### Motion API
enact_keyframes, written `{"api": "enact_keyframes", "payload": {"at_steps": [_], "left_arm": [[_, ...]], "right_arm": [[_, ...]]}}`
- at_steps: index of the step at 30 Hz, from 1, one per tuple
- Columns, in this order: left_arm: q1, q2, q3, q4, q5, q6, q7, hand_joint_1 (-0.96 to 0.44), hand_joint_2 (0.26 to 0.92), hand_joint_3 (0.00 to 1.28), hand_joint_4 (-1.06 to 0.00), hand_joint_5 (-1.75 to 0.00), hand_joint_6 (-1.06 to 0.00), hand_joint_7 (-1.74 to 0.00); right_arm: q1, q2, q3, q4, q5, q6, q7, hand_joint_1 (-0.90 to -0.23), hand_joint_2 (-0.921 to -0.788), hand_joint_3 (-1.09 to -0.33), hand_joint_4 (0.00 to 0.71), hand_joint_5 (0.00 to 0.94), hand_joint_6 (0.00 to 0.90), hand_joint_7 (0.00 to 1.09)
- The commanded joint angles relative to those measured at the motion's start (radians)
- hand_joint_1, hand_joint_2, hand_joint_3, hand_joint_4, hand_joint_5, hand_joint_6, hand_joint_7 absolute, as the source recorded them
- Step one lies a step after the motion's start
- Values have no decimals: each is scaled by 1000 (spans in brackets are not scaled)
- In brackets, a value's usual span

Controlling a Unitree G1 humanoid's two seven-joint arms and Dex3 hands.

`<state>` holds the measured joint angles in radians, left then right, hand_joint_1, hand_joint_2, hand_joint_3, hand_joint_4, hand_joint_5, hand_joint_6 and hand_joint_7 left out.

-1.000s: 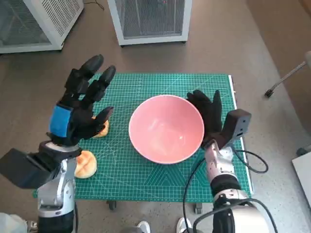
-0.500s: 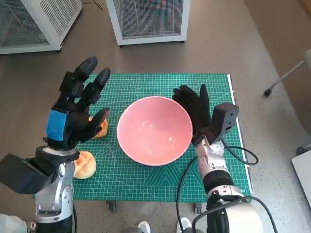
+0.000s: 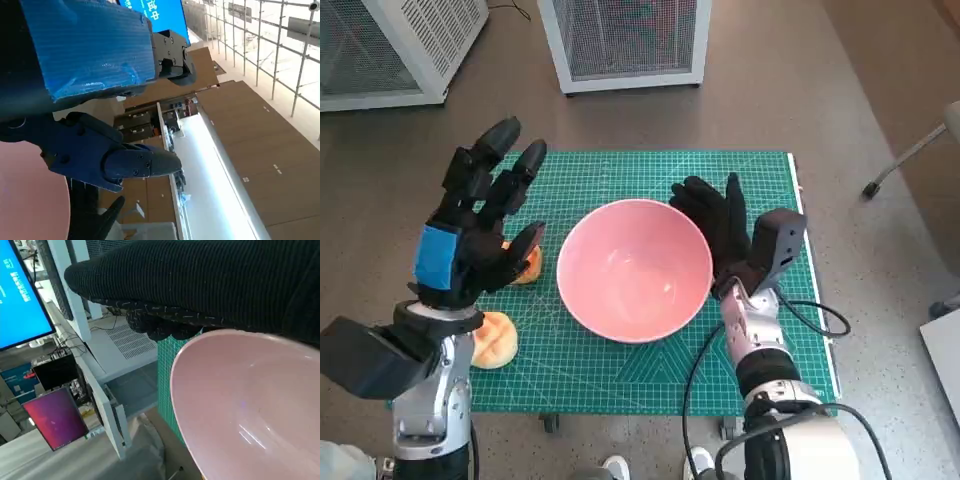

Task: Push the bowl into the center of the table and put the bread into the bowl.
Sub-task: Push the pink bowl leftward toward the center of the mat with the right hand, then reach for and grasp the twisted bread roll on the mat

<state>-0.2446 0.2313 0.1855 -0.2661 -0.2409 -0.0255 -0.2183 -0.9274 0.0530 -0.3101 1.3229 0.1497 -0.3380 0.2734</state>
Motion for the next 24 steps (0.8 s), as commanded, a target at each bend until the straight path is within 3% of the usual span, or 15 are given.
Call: {"api": "enact_keyframes", "payload": {"at_steps": [1, 5, 11, 18, 24], "left_arm": [[7, -1, 2, -9, 1, -7, 3, -434, 921, 326, -379, -19, -96, -543], [7, 4, 10, -8, -9, -9, -4, -431, 921, 327, -379, -18, -93, -547], [2, 18, 27, -15, -13, 0, -6, -418, 921, 335, -373, -14, -86, -555], [-10, 33, 50, -32, -20, 11, -1, -434, 921, 340, -359, -6, -73, -568], [-25, 40, 61, -40, -24, 18, 5, -414, 921, 335, -345, -1, -45, -622]], "right_arm": [[4, -21, -2, 7, -9, 10, 10, -581, -921, -564, 310, 6, 478, 29], [-6, -37, -12, -2, 5, -8, 22, -581, -921, -562, 310, 4, 473, 25], [-27, -41, -53, -34, 57, -74, 91, -569, -921, -576, 296, 1, 457, 14], [-35, -34, -107, -105, 162, -218, 297, -587, -921, -572, 269, 0, 453, 11], [2, -26, -96, -233, 230, -345, 474, -593, -921, -579, 271, 2, 446, 6]]}}
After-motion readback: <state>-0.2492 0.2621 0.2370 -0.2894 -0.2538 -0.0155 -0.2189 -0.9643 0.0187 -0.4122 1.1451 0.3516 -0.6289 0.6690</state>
